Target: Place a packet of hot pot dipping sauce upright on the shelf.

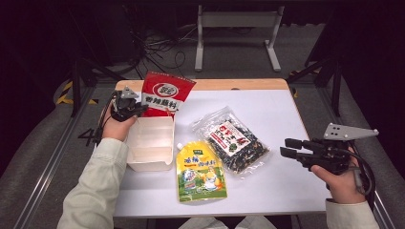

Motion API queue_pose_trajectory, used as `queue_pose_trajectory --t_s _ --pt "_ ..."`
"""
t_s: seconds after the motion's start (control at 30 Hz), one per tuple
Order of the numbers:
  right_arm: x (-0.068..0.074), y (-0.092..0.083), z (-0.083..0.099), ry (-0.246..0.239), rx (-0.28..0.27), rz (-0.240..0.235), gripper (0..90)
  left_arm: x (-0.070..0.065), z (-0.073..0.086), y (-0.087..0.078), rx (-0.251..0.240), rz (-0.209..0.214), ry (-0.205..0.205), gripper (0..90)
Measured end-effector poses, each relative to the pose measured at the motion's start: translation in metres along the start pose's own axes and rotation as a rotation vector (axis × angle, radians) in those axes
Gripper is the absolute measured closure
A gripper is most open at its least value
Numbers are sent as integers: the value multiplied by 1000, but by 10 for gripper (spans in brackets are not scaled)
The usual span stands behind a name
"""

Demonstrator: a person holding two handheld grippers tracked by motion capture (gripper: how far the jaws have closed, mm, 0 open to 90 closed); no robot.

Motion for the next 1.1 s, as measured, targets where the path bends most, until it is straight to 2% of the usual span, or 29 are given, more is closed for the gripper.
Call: queue_pose_trajectory --t_s 0.17,0.33,0.47,0.53,0.6,0.67,0.7,0.77,0.8,0.87,1.0,1.07,1.1 --pt "1 1 0 -2 3 -3 588 0 5 11 92 -26 -18 804" --pt "2 1 0 -4 5 -5 587 1 7 16 123 -25 -32 805" --pt "2 3 0 -7 11 -6 586 2 8 16 121 -21 -61 801" --pt "2 4 1 -7 13 -6 586 1 8 13 133 -12 -81 785" --pt "1 5 1 -4 16 -4 586 1 8 11 134 -4 -92 727" --pt "-1 6 2 -1 18 -4 586 0 7 8 109 23 -121 647" --pt "-1 6 2 1 20 -1 586 -1 7 7 105 26 -123 590" --pt "-2 7 2 -1 22 2 586 -3 5 4 101 17 -106 532" --pt "-2 7 2 0 24 3 585 -5 5 2 98 21 -112 502" --pt "-2 7 2 -5 26 9 583 -7 5 -4 82 21 -103 490" --pt "-3 8 2 -13 32 33 573 -8 8 -20 27 45 -134 450" --pt "-4 9 3 -11 33 37 573 -8 8 -24 16 45 -131 443" --pt "-5 11 3 -16 42 50 572 -9 9 -31 0 50 -128 438"
Point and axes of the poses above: each handheld gripper's, and its own axes: y roughly forward along the jaws, z roughly out of its underside, x roughly to its left, the point moved 2 cm from there along y, roughly forward along the jaws, and after that the axes turned 8 degrees about z, right-handed, at the moved point
